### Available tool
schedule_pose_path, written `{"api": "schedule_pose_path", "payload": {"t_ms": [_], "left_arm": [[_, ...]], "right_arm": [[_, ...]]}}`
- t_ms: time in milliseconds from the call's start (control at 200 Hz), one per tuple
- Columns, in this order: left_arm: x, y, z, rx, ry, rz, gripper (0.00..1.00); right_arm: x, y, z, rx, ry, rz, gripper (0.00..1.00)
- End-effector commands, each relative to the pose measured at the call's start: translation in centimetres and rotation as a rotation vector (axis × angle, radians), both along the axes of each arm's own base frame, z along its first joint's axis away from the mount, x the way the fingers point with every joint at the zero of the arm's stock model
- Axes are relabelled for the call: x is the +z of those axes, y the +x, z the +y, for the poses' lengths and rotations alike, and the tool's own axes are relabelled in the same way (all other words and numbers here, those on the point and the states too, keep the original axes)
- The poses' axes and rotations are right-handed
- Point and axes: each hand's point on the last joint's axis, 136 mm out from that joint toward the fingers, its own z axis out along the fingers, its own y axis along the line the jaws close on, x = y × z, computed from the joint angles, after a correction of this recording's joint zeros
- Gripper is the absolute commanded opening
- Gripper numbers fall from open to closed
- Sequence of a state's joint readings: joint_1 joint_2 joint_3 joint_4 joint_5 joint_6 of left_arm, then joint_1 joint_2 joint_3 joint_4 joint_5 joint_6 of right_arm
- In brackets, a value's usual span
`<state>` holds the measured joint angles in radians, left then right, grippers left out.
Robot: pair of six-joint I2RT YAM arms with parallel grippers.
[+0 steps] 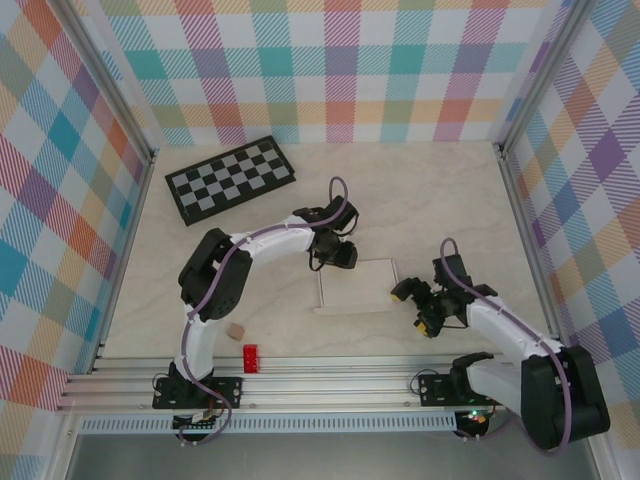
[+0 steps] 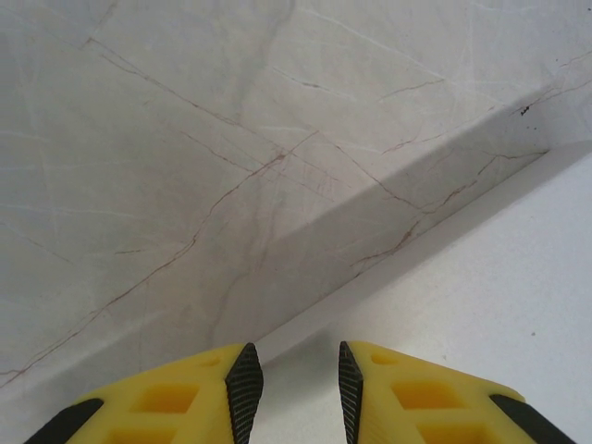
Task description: Fold the paper box
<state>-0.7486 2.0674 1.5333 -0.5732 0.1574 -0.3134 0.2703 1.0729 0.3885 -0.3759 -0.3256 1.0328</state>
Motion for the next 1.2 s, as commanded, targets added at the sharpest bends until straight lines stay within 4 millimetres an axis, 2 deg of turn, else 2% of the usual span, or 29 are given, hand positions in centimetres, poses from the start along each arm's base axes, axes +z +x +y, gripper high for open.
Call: {"api": "schedule_pose_path", "payload": {"t_ms": [0, 30, 225, 570, 655, 785, 830, 950, 1040, 1090, 1195], "left_arm": [[-6.3, -3.1, 3.9, 0.010, 0.171, 0.162, 0.33], [-6.4, -3.0, 3.9, 0.011, 0.172, 0.163, 0.33], [-6.3, -2.9, 4.0, 0.018, 0.170, 0.168, 0.33], [-6.2, -2.8, 4.1, 0.024, 0.166, 0.174, 0.33], [-6.2, -2.8, 4.2, 0.024, 0.167, 0.175, 0.33], [-6.0, -2.7, 4.3, 0.025, 0.166, 0.175, 0.33], [-6.0, -2.8, 4.4, 0.026, 0.167, 0.175, 0.33], [-5.8, -2.6, 4.4, 0.030, 0.163, 0.172, 0.33], [-5.5, -2.3, 4.4, 0.037, 0.157, 0.166, 0.33], [-5.2, -2.1, 4.4, 0.040, 0.152, 0.161, 0.33], [-4.4, -1.7, 4.3, 0.051, 0.135, 0.156, 0.33]], "right_arm": [[12.5, 6.1, 8.8, 0.312, 0.473, -0.719, 0.93], [13.2, 6.4, 9.0, 0.317, 0.492, -0.751, 0.93], [13.6, 7.5, 9.5, 0.280, 0.549, -0.747, 0.92], [19.0, 8.8, 9.8, 0.220, 0.598, -0.862, 0.91], [21.3, 8.8, 9.5, 0.244, 0.565, -0.928, 0.91], [25.7, 8.2, 8.9, 0.287, 0.486, -1.032, 0.93], [26.3, 8.3, 8.5, 0.281, 0.438, -1.022, 0.93], [24.6, 8.2, 8.0, 0.282, 0.364, -0.933, 0.93], [21.5, 8.2, 7.7, 0.258, 0.360, -0.834, 0.91], [20.5, 8.0, 7.7, 0.268, 0.345, -0.805, 0.90], [19.3, 7.3, 5.3, 0.295, 0.124, -0.810, 0.90]]}}
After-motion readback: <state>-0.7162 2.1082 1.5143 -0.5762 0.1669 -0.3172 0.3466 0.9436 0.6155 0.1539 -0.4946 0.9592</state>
